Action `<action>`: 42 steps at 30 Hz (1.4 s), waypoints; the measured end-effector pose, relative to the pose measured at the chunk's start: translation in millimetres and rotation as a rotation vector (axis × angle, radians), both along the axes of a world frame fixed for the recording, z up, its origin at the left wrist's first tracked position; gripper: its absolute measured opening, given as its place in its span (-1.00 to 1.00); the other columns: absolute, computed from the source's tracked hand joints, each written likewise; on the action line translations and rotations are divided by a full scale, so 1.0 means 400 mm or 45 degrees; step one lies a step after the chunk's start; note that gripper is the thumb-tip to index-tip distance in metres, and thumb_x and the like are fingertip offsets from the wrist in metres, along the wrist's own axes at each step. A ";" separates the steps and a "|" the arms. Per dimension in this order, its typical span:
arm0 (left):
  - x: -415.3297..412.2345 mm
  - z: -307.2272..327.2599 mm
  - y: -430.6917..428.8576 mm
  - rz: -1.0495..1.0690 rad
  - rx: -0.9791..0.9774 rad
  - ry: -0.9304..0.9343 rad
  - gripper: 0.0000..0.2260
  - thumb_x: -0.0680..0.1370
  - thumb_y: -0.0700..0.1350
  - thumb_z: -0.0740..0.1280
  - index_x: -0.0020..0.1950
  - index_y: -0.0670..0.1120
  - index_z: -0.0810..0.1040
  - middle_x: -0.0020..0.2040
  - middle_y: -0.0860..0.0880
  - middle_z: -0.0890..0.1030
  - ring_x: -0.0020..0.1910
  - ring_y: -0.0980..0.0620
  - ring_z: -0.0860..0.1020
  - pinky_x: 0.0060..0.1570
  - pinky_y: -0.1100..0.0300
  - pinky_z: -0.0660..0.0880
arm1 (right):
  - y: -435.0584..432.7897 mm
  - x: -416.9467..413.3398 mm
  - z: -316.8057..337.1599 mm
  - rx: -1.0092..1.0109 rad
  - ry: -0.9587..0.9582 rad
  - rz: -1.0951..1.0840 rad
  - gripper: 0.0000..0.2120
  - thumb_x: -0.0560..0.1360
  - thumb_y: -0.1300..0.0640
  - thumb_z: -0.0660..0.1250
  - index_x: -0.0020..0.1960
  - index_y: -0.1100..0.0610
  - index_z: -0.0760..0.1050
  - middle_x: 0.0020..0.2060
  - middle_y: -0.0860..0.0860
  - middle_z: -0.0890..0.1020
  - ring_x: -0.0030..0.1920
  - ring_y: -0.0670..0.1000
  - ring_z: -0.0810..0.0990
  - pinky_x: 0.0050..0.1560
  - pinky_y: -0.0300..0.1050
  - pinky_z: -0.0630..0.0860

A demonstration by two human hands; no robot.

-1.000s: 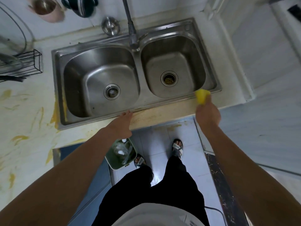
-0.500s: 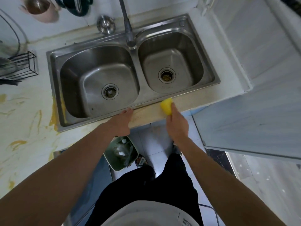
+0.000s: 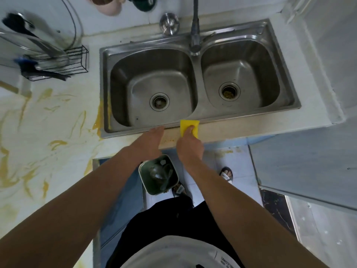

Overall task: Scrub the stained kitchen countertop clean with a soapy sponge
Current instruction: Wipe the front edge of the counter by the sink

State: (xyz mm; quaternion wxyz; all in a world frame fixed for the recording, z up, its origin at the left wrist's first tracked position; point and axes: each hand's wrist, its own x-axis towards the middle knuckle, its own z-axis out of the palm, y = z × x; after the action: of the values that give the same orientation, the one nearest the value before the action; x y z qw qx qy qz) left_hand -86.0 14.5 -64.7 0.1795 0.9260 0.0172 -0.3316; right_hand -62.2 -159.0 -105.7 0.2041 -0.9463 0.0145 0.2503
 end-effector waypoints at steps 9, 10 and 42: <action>-0.041 -0.009 0.115 0.112 0.058 -0.036 -0.07 0.42 0.04 0.57 0.63 -0.07 0.12 0.53 -0.16 0.34 0.43 -0.18 0.40 0.38 -0.08 0.41 | -0.309 0.072 0.083 -0.093 -0.345 -0.440 -0.48 0.59 0.10 0.13 0.53 0.03 0.16 -0.15 0.14 0.58 -0.19 0.17 0.50 -0.15 0.02 0.43; -0.042 -0.014 0.121 0.123 0.063 -0.039 -0.08 0.42 0.04 0.57 0.63 -0.07 0.11 0.53 -0.16 0.34 0.43 -0.19 0.41 0.37 -0.09 0.42 | -0.328 0.081 0.079 -0.122 -0.325 -0.514 -0.53 0.59 0.10 0.13 0.49 0.05 0.20 -0.10 0.18 0.61 -0.15 0.20 0.54 -0.12 0.05 0.45; -0.387 0.026 0.367 0.690 0.746 0.261 -0.62 0.69 0.18 0.18 0.23 -0.06 0.60 -0.08 -0.01 0.57 -0.02 -0.08 0.61 -0.11 0.07 0.50 | 0.347 -0.149 0.029 -0.063 -0.028 0.524 -0.32 0.65 0.04 0.17 0.59 0.29 -0.09 -0.07 0.14 0.67 -0.10 0.15 0.65 -0.25 -0.09 0.36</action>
State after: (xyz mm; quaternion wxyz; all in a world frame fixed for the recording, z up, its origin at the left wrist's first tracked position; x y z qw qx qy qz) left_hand -240.6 161.4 -54.4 -0.0136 0.8622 0.3717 -0.3438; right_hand -121.9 -20.0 -94.1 0.1254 -0.9367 -0.1753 0.2760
